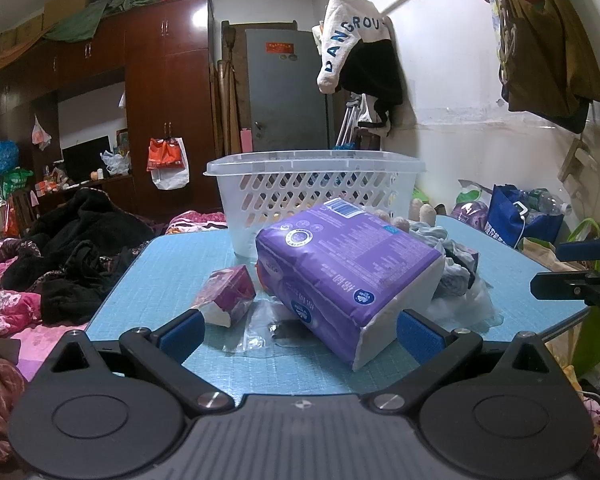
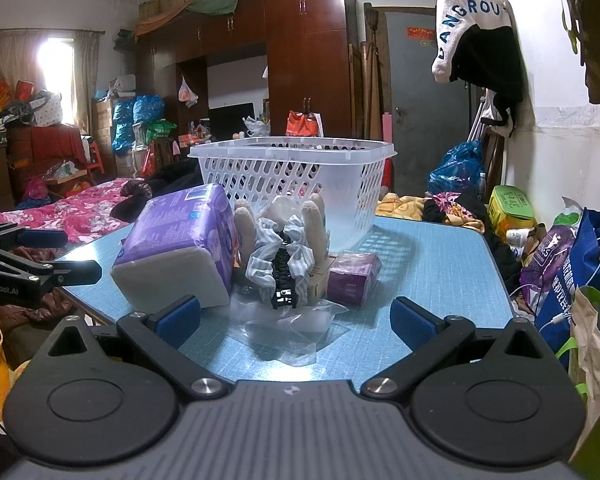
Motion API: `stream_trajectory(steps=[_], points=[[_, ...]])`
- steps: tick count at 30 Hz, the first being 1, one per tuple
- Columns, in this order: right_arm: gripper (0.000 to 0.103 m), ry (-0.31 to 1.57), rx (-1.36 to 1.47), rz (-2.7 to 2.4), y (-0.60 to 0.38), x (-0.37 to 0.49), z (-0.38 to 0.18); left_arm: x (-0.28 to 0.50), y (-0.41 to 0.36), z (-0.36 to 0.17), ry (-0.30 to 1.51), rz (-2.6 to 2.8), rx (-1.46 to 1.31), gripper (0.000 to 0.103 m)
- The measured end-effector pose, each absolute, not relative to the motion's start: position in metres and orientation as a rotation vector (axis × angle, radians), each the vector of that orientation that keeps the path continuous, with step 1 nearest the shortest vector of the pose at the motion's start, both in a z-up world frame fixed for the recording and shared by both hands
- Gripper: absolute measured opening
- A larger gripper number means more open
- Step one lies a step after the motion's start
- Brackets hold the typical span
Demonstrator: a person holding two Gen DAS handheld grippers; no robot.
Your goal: Organize objects
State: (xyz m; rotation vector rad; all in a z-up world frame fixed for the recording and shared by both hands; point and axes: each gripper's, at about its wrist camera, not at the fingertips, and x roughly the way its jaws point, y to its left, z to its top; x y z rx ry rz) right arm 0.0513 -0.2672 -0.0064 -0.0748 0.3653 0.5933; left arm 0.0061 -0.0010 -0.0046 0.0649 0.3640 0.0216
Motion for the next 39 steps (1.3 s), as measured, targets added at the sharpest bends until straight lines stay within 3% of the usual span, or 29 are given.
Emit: stream_trajectory(steps=[39], points=[[0.103, 0.325, -0.049, 0.648, -0.2691, 0.0527, -0.0088, 0.0030, 0.0004, -0.0056, 0.316, 0.013, 0.033, 0.103]])
